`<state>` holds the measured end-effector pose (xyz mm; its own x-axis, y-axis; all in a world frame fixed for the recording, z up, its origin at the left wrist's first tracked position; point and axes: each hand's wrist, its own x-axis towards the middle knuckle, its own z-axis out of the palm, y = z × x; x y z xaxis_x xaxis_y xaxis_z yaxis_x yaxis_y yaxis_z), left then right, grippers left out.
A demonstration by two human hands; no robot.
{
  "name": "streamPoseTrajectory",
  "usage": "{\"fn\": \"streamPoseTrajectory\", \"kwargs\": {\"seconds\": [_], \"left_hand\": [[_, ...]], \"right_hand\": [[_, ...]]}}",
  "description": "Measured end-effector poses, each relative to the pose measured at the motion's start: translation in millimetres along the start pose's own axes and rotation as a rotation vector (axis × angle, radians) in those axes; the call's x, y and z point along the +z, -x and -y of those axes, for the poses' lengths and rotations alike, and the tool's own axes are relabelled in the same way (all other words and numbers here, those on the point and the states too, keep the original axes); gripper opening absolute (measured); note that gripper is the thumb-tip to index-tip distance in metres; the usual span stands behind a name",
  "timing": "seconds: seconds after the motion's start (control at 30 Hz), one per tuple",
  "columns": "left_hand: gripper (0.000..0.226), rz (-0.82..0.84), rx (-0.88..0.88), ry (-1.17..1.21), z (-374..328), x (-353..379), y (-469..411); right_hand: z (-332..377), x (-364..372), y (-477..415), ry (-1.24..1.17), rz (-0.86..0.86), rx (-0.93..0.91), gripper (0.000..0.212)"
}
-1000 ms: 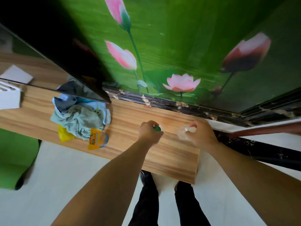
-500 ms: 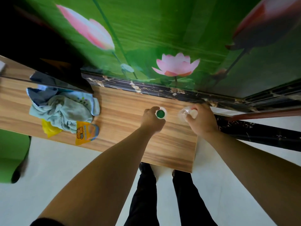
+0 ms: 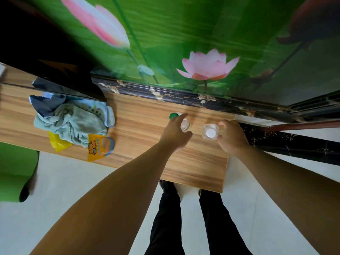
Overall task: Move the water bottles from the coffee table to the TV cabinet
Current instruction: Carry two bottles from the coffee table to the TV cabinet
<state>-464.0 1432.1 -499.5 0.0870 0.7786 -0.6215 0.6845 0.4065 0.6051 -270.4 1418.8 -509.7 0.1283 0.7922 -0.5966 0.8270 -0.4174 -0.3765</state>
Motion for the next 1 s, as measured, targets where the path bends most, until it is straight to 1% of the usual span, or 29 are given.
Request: {"fn": "streamPoseTrajectory", "kwargs": {"seconds": [0.07, 0.13, 0.2, 0.27, 0.3, 0.4, 0.47, 0.6, 0.77, 0.93, 1.0], "left_hand": [[0.067, 0.014, 0.014, -0.011, 0, -3, 2], [0.067, 0.015, 0.064, -0.071, -1, -5, 5], [0.064, -0.059, 0.135, -0.186, -2, -5, 7], [0.062, -0.118, 0.141, -0.300, -1, -4, 7], [0.063, -0.098, 0.120, -0.350, -1, -4, 6], [0.067, 0.066, 0.048, -0.463, 2, -1, 2], [0.071, 0.118, 0.051, -0.460, 6, 2, 2], [0.079, 0.080, 0.157, -0.355, 9, 4, 1], [0.081, 0.061, 0.161, -0.361, 8, 2, -2], [0.084, 0.157, 0.142, -0.490, 4, 1, -4], [0.083, 0.147, 0.153, -0.542, 3, 1, -3]], "right_hand": [[0, 1, 0, 0.000, 0.014, 0.014, 0.049], [1, 2, 0, -0.006, 0.021, 0.022, 0.052], [3, 1, 0, -0.019, 0.026, 0.013, 0.054], [5, 2, 0, -0.017, 0.032, -0.009, 0.051], [6, 3, 1, -0.010, 0.036, -0.021, 0.049], [8, 7, -1, 0.016, 0.028, -0.034, 0.041], [9, 9, -5, 0.007, 0.004, -0.031, 0.037], [14, 9, -13, -0.015, -0.059, -0.025, 0.035], [17, 11, -11, -0.019, -0.073, -0.042, 0.037], [20, 13, -3, -0.005, -0.066, -0.050, 0.042], [21, 11, 2, 0.021, -0.127, -0.061, 0.040]]}}
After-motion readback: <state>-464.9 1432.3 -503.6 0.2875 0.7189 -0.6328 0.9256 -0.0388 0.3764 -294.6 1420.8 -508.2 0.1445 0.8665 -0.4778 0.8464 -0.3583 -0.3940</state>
